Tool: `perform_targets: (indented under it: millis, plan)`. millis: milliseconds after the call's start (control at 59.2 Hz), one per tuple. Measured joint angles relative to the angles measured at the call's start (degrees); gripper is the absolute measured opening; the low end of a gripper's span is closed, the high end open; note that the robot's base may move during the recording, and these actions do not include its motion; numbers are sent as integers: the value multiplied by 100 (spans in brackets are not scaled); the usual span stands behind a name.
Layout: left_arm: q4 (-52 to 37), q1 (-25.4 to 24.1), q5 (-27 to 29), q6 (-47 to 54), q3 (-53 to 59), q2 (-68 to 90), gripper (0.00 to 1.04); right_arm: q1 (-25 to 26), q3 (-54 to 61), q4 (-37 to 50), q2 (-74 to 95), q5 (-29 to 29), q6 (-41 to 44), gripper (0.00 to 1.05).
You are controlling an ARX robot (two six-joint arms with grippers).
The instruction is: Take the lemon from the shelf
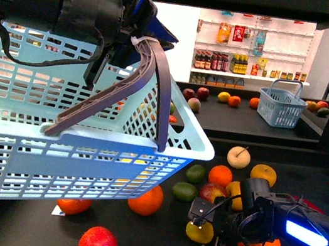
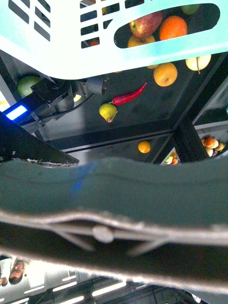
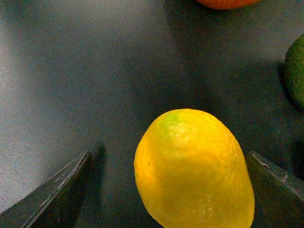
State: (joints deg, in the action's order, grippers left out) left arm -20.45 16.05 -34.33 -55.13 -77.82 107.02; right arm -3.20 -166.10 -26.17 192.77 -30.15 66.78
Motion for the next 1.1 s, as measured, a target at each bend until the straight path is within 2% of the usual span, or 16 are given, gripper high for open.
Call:
perform_targets:
  millis: [51,68,169,220,237,270,406,828,1099]
  plan:
    - [0,2,0,0,0,0,8,-2,-2,7,0,42,-17,97]
    - [0,2,-2,0,0,0,8,-2,-2,9,2,46,-83,92]
    - [0,0,0,0,0,0,8,-2,-2,-55,2,63,-170,81]
    - [0,0,0,0,0,0,8,-7,-2,-127,9,129,-251,69]
    - [0,0,0,0,0,0,8,-7,-2,-127,9,129,-251,69]
    - [0,0,0,0,0,0,8,-7,-2,-146,17,151,-275,62]
    - [0,0,-2,0,0,0,8,-7,-2,-168,17,166,-417,49]
    - [0,2,0,0,0,0,7,20,-2,-17,15,162,-671,46]
    - [0,0,-2,0,0,0,7,260,4,697,-170,492,-1362,45]
